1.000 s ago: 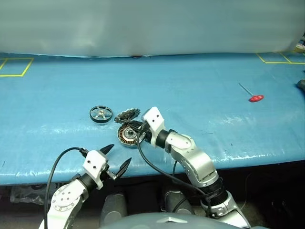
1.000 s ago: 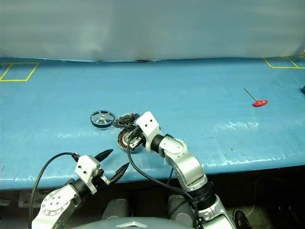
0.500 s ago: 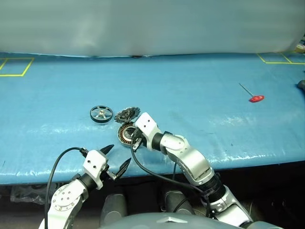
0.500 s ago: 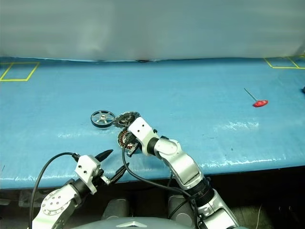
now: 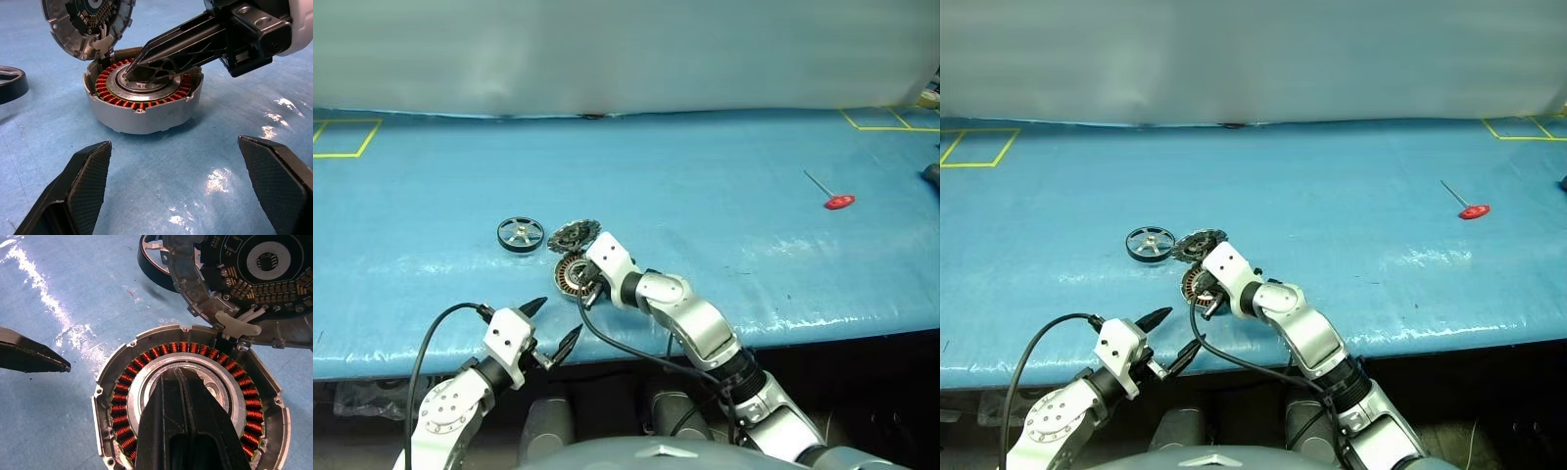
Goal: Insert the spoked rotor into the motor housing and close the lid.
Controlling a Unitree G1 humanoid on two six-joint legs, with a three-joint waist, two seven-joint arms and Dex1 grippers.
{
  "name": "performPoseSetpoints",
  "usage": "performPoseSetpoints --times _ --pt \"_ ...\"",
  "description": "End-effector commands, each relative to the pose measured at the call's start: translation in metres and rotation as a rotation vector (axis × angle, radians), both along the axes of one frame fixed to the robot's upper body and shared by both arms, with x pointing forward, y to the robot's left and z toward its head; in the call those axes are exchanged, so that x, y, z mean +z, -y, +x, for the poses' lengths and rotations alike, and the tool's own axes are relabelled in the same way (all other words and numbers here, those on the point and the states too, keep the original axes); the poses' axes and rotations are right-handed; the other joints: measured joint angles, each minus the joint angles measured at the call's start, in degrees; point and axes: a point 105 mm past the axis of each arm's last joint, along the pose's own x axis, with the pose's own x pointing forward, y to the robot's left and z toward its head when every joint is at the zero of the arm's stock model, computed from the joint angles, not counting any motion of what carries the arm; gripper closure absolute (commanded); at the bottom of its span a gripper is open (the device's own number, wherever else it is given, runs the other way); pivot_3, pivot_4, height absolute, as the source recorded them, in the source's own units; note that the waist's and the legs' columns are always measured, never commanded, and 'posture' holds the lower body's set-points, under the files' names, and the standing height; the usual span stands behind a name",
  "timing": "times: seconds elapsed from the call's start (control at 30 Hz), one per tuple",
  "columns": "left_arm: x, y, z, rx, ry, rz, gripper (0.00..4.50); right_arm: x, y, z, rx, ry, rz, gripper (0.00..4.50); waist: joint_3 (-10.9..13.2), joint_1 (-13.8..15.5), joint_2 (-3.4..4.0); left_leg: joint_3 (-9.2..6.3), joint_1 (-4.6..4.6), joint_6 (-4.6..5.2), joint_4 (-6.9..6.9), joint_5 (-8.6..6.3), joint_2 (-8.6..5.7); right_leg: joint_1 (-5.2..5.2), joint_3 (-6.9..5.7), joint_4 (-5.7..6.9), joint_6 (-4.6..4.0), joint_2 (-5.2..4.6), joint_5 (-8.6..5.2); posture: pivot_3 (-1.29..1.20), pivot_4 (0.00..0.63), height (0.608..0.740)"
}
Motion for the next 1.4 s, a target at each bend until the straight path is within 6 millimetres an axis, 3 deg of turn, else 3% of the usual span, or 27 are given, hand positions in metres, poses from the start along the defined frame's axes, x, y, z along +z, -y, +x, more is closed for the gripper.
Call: performPoseSetpoints --times 0.03,0.53,0.7,0.97,1.1,1.3,1.4 --pt "0.01 0.004 0.001 -0.013 0.038 -0.013 0.0 0.011 0.003 0.008 -0.025 0.041 0.022 4.49 0.0 0.0 0.0 0.0 0.0 0.0 0.0 0.0 0.0 0.0 0.0 0.0 0.0 0.0 0.0 0.0 0.15 0.74" --pt "0.01 0.005 0.0 -0.02 0.036 -0.013 0.0 0.007 0.025 0.013 -0.067 0.026 0.004 4.49 0.0 0.0 0.01 0.0 0.01 0.0 0.03 0.0 -0.01 0.0 0.0 0.0 0.0 -0.01 0.0 0.0 0.15 0.74" --pt "0.01 0.005 0.0 -0.021 0.036 -0.012 0.0 0.006 0.024 0.009 -0.06 0.018 0.007 4.49 0.0 0.0 0.0 0.0 -0.01 0.0 -0.01 0.0 0.0 0.0 0.0 0.0 0.0 0.0 0.0 0.0 0.15 0.74" --pt "0.022 -0.001 0.001 -0.011 0.078 -0.042 0.0 0.03 0.014 0.0 0.015 0.048 0.115 4.49 0.0 -0.1 0.02 0.01 -0.02 0.0 -0.01 -0.01 0.0 -0.01 0.01 -0.02 0.0 0.0 0.0 0.0 0.15 0.74" --pt "0.044 -0.023 0.005 0.026 0.148 0.008 0.0 0.053 0.013 -0.01 0.065 0.062 0.192 4.49 0.1 0.0 -0.03 -0.02 -0.03 0.0 -0.06 -0.01 0.02 -0.04 -0.02 -0.02 -0.01 0.01 -0.01 0.0 0.15 0.74" --pt "0.069 -0.055 0.019 0.119 0.167 0.155 0.0 0.059 0.016 -0.013 0.077 0.076 0.195 4.49 0.1 0.1 -0.05 -0.02 -0.01 0.0 -0.01 -0.01 0.0 -0.02 -0.02 -0.03 -0.01 -0.01 -0.01 0.0 0.15 0.74" --pt "0.073 -0.065 0.025 0.056 0.099 0.177 0.0 0.058 0.018 -0.014 0.078 0.081 0.183 4.49 0.1 0.0 -0.05 -0.01 0.0 0.0 0.0 -0.01 0.0 -0.01 -0.02 -0.04 0.0 0.0 0.0 0.0 0.15 0.74"
